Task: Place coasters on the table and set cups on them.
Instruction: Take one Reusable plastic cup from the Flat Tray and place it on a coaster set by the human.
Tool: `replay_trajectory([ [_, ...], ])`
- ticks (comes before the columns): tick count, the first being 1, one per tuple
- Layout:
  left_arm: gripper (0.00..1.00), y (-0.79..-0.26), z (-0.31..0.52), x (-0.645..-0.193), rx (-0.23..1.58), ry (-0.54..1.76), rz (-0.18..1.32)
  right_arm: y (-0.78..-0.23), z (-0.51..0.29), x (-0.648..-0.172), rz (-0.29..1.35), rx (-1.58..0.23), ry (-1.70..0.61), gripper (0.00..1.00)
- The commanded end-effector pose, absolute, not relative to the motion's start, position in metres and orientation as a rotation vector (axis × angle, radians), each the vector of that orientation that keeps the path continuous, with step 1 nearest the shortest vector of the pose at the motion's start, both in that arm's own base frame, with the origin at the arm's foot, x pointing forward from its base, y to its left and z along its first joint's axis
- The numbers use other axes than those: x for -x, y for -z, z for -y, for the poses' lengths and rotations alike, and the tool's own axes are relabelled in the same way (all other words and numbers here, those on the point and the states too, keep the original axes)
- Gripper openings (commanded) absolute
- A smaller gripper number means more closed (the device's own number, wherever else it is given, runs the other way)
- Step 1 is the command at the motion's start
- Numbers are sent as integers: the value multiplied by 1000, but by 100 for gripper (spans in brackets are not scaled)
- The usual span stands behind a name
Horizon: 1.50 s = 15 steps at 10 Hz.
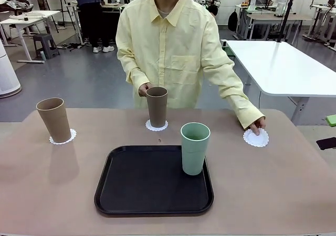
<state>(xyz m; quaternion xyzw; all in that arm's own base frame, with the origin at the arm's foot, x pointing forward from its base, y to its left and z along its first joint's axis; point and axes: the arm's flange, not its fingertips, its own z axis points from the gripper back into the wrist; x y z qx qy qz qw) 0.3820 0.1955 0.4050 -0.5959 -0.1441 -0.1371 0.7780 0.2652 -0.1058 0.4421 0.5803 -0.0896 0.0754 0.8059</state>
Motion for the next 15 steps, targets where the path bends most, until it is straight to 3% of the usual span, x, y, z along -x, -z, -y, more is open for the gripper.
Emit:
replay_trajectory([
  [1, 100, -407, -198, -381, 1291, 304, 315, -443, 106, -266, 205, -1257, -175, 100],
  [12, 100, -407, -198, -381, 1291, 304, 315, -442, 106, -265, 192, -1242, -161, 100],
  [15, 100, -407, -198, -381, 1291, 304, 315, -466, 78, -339, 437, -829, -529, 100],
])
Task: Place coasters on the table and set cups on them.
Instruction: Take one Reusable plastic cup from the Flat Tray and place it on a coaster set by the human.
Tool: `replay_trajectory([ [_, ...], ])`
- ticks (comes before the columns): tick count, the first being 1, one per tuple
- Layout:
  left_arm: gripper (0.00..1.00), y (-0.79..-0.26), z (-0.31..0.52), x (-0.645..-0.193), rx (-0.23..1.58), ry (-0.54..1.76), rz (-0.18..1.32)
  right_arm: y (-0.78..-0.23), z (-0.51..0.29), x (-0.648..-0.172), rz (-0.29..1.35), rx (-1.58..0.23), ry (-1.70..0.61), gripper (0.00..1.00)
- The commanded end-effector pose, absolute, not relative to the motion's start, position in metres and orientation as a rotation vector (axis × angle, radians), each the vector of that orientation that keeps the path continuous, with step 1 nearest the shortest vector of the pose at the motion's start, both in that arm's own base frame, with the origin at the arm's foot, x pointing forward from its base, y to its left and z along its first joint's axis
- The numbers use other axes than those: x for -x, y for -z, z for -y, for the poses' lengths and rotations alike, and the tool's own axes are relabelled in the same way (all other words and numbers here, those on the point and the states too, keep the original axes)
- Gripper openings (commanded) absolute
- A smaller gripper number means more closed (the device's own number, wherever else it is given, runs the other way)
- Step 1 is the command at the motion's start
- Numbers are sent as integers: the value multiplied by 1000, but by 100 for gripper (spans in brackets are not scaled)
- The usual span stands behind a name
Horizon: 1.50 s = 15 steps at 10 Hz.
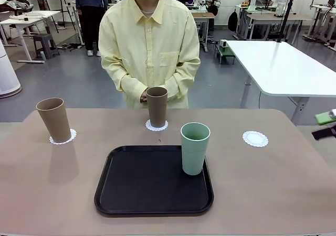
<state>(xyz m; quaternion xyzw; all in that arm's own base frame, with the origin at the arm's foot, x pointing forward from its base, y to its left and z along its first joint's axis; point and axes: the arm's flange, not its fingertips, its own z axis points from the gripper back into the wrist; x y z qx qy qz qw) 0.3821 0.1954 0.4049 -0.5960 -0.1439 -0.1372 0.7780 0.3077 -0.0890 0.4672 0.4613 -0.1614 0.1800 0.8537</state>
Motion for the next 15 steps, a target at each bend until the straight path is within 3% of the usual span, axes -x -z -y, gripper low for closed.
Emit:
replay_trajectory([
  [1, 100, -407, -198, -381, 1291, 304, 315, -472, 63, -365, 482, -803, -590, 100],
  [3, 100, -407, -198, -381, 1291, 304, 315, -464, 30, -403, 460, -671, -695, 100],
  [6, 100, -407, -198, -381, 1291, 304, 315, -443, -23, -419, 453, -481, -842, 100],
  [11, 100, -407, -198, -381, 1291, 304, 315, -430, -73, -392, 398, -498, -1071, 100],
  [15, 100, -407, -198, -381, 1291, 304, 315, -438, -72, -406, 419, -491, -992, 100],
])
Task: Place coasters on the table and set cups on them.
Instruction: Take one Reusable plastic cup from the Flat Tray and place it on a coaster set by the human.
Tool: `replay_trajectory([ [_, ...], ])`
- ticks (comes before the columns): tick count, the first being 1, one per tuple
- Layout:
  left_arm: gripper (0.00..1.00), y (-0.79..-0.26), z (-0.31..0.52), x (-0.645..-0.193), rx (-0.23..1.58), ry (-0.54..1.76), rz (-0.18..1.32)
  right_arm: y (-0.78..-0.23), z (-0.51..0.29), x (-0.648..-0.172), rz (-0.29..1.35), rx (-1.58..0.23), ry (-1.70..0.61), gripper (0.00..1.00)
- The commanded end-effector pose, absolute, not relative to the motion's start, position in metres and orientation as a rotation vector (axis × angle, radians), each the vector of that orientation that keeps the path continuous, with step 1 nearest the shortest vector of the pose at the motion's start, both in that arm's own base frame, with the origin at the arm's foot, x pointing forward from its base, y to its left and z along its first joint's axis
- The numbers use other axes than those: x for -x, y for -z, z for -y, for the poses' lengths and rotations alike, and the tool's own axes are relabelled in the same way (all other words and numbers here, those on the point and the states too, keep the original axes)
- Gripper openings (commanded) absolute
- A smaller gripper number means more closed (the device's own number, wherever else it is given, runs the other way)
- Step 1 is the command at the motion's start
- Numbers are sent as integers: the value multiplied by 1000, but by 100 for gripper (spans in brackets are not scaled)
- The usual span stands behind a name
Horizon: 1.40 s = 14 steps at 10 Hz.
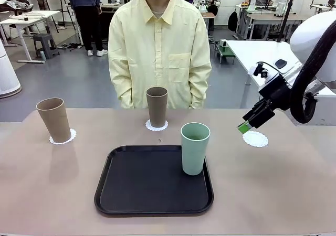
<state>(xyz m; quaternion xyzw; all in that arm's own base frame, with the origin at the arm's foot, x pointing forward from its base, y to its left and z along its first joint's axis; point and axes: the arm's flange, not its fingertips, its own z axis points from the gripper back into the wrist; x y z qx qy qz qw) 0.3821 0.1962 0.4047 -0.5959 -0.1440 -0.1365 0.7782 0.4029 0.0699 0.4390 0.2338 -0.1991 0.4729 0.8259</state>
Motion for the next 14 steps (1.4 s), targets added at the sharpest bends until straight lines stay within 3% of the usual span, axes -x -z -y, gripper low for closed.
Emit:
replay_trajectory([
  [1, 100, -407, -198, -381, 1291, 304, 315, -438, -73, -402, 419, -496, -1011, 100],
  [3, 100, -407, -198, -381, 1291, 304, 315, -445, -57, -394, 662, -728, -1305, 100],
  [7, 100, -407, -198, -381, 1291, 304, 315, -384, -22, -400, 933, -1026, -1412, 100],
  [9, 100, -407, -198, -381, 1291, 304, 315, -359, -20, -401, 989, -1072, -1422, 100],
  [14, 100, -407, -198, -381, 1291, 304, 315, -304, -46, -407, 968, -938, -1398, 100],
])
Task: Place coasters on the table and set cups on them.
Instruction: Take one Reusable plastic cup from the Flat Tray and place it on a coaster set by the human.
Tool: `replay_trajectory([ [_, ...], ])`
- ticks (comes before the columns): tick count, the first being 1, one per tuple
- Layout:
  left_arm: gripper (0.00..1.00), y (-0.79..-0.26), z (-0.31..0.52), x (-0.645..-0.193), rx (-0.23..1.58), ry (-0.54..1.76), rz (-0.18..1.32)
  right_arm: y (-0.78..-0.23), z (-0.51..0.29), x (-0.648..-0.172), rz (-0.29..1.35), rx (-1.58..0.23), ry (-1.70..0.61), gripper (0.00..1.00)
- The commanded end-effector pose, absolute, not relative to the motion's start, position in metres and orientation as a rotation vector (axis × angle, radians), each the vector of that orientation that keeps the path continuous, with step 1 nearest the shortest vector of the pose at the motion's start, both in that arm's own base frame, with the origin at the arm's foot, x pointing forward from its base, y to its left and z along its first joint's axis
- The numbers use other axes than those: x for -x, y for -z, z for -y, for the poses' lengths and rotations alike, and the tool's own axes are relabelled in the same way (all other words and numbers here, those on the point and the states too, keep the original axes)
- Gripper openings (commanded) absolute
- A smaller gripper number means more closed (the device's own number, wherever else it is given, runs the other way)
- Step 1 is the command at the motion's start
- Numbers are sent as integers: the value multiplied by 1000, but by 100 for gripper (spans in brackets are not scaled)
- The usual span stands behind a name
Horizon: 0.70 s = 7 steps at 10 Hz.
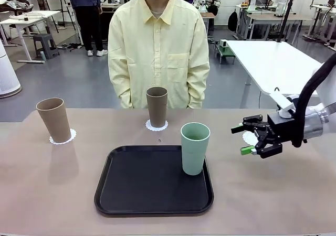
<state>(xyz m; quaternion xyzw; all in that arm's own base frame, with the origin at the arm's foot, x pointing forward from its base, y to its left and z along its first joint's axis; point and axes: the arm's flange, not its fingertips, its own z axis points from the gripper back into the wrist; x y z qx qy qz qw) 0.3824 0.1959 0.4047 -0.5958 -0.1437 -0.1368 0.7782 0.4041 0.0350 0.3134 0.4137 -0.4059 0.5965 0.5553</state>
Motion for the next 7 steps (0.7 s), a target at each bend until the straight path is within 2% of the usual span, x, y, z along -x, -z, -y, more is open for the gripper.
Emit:
replay_trajectory([
  [1, 100, -407, -198, -381, 1291, 304, 315, -297, -53, -410, 947, -946, -1399, 100],
  [7, 100, -407, -198, -381, 1291, 304, 315, -272, -100, -432, 871, -1032, -1407, 100],
])
